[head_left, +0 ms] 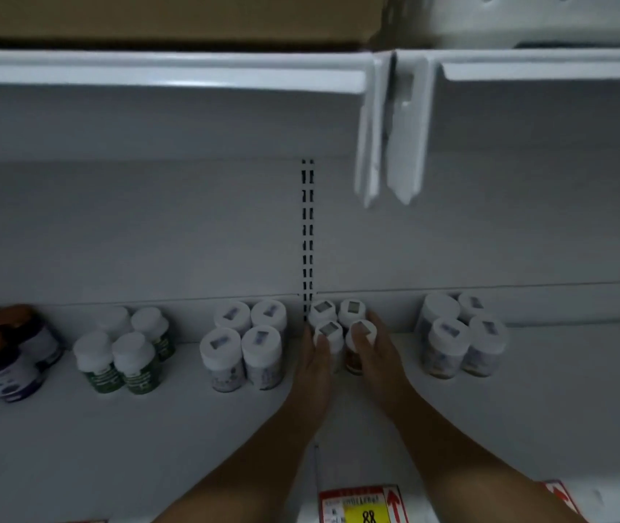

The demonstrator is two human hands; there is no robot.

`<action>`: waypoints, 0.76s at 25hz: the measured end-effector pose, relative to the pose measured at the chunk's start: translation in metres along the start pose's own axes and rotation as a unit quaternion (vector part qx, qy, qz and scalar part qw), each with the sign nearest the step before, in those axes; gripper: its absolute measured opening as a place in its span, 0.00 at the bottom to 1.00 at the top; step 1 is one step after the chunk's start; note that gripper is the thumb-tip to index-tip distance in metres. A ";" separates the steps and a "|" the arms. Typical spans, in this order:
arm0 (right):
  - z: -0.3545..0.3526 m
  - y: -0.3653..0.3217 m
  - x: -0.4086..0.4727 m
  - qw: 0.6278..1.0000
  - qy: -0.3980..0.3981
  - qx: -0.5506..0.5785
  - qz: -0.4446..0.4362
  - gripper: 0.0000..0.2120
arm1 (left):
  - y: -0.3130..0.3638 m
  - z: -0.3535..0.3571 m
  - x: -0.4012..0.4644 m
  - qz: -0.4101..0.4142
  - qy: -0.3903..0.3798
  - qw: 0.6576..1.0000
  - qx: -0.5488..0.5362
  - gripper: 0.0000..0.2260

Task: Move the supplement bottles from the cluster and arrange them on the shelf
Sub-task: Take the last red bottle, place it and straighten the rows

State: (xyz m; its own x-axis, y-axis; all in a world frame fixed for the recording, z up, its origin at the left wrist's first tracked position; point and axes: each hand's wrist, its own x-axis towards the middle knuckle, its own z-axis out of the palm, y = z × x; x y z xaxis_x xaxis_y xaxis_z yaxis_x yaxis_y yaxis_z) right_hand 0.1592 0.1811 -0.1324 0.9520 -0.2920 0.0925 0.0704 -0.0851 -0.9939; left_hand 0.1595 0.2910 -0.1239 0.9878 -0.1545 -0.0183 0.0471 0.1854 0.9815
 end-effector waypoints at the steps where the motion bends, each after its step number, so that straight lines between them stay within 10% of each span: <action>1: 0.001 0.005 0.000 1.000 0.000 0.005 -0.003 0.27 | 0.002 0.002 0.001 0.002 0.006 1.000 -0.014 0.39; 11: 0.001 -0.048 -0.048 0.976 0.193 -0.015 -0.099 0.21 | 0.066 -0.036 -0.089 0.112 0.087 0.990 0.023 0.12; 14: 0.041 -0.084 -0.074 0.977 0.103 -0.034 -0.182 0.24 | 0.081 -0.113 -0.065 0.166 0.166 0.972 0.029 0.10; 19: 0.120 -0.041 -0.084 1.000 -0.004 -0.019 -0.019 0.27 | 0.037 -0.167 -0.030 0.044 0.104 0.988 0.110 0.16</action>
State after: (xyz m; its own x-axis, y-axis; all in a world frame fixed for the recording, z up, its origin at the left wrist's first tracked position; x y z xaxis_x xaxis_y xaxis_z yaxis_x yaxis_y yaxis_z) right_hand 0.1118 0.3239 -0.1064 0.9510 -0.2809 0.1296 0.0954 -0.1321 -0.9866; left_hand 0.1566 0.4648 -0.1186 0.9968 0.0599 0.0527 -0.0510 -0.0294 0.9983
